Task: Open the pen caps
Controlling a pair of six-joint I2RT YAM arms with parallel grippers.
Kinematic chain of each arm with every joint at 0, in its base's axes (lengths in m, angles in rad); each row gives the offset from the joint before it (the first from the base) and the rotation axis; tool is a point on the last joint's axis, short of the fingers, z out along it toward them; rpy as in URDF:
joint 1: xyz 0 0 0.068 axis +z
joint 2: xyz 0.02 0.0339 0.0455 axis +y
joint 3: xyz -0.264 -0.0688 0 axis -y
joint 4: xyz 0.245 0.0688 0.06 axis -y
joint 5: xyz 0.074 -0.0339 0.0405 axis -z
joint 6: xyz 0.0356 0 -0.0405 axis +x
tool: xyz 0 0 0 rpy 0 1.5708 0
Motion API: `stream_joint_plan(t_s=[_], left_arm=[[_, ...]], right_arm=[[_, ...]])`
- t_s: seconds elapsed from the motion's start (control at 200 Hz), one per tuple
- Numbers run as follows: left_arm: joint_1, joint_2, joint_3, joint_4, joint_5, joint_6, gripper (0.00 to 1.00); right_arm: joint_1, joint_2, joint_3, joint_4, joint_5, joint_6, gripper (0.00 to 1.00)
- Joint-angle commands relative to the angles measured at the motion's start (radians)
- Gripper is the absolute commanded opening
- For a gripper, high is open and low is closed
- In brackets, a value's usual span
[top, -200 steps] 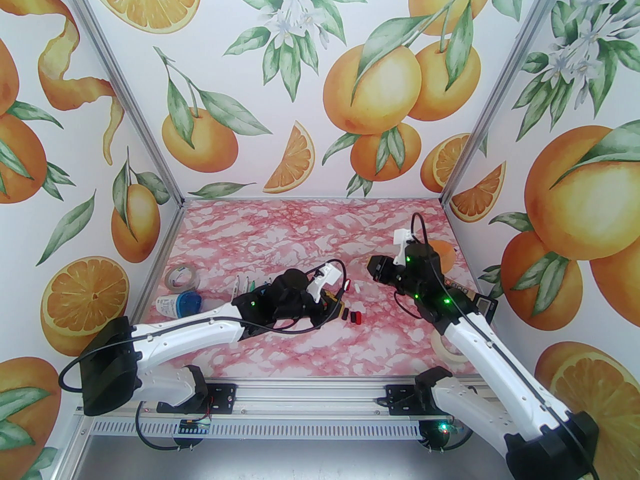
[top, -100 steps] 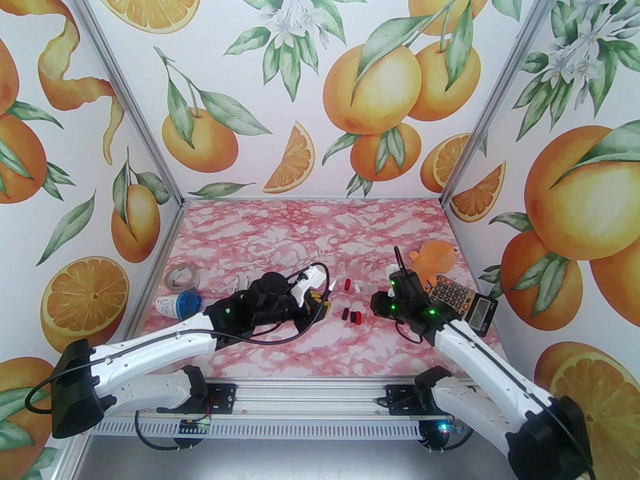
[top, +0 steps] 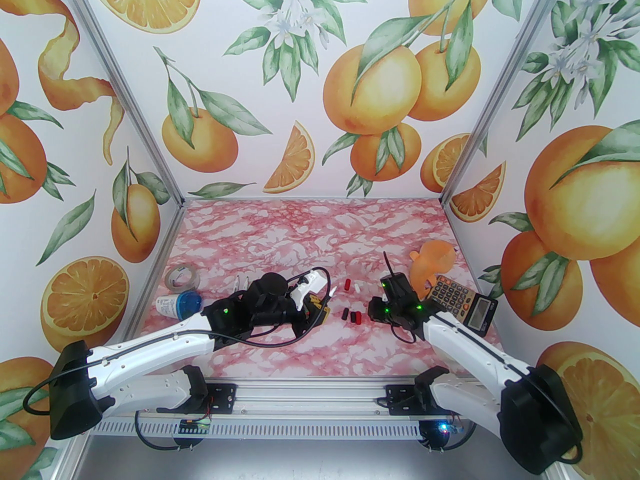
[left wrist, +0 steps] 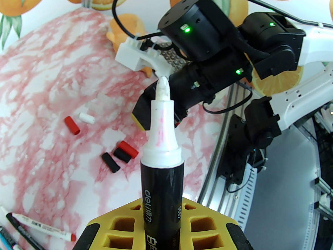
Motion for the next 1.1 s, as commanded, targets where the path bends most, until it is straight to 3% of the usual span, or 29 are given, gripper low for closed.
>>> stream_joint_plan(t_s=[0.0, 0.345, 1.096], left_arm=[[0.006, -0.005, 0.031, 0.024, 0.026, 0.009, 0.01], [0.005, 0.025, 0.015, 0.077, 0.048, -0.01, 0.01], [0.005, 0.057, 0.021, 0.097, 0.086, -0.023, 0.0]], right_arm=[[0.009, 0.031, -0.009, 0.053, -0.006, -0.017, 0.14], [0.072, 0.134, 0.01, 0.084, 0.043, 0.007, 0.17], [0.079, 0.253, 0.076, 0.08, 0.087, 0.032, 0.21]])
